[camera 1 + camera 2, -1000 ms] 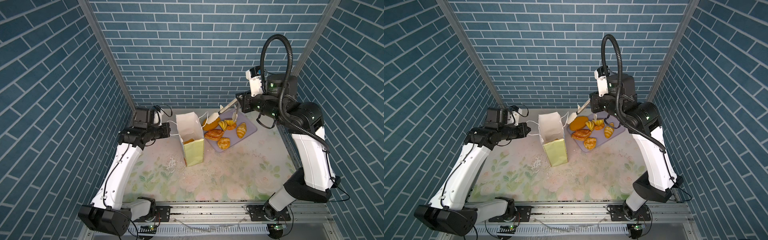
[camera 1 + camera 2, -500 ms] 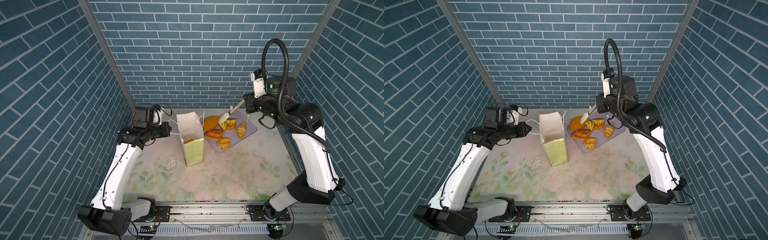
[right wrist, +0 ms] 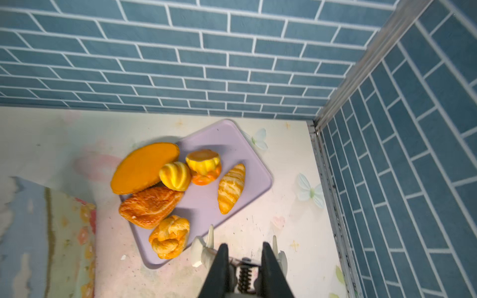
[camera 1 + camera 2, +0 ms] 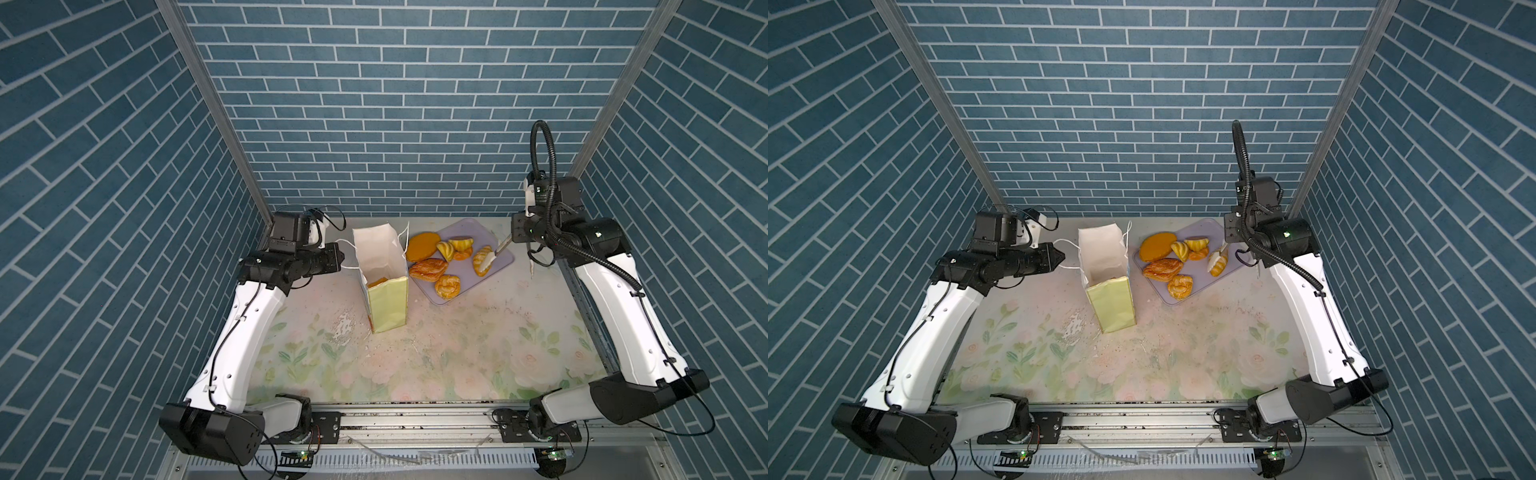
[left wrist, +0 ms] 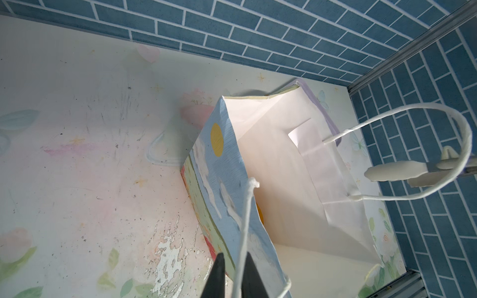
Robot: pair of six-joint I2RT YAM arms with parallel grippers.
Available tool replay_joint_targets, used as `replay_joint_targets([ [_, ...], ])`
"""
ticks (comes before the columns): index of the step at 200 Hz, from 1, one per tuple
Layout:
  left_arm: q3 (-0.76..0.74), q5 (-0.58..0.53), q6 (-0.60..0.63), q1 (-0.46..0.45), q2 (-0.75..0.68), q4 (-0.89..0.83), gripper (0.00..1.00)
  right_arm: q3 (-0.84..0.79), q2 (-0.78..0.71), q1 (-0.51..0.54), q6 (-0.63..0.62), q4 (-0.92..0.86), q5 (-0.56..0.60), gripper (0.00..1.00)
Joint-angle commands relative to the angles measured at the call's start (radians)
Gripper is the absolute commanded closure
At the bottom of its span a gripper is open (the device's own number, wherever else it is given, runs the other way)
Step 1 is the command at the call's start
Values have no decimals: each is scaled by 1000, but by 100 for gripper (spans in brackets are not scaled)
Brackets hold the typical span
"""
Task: Place the fake bread into the paper bag
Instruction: 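Move the right gripper back and lower the tongs beside the tray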
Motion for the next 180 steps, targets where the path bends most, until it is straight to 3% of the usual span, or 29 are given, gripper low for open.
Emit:
replay_joint_targets([
  [1,24,-9,15,2,12,1,84,-49,10,-66,25,100,-43,91],
  [56,52,-18,11,2,54,1,84,-147,103,-201,-39,201,-80,91],
  [121,79,-20,15,2,108,5,85,-228,176,-318,-197,377,-137,90],
  [150,84,-22,27,2,113,11,85,-307,150,-324,-213,457,-143,90],
  [180,61,-6,30,3,111,40,85,-504,43,-324,-166,568,-181,87],
])
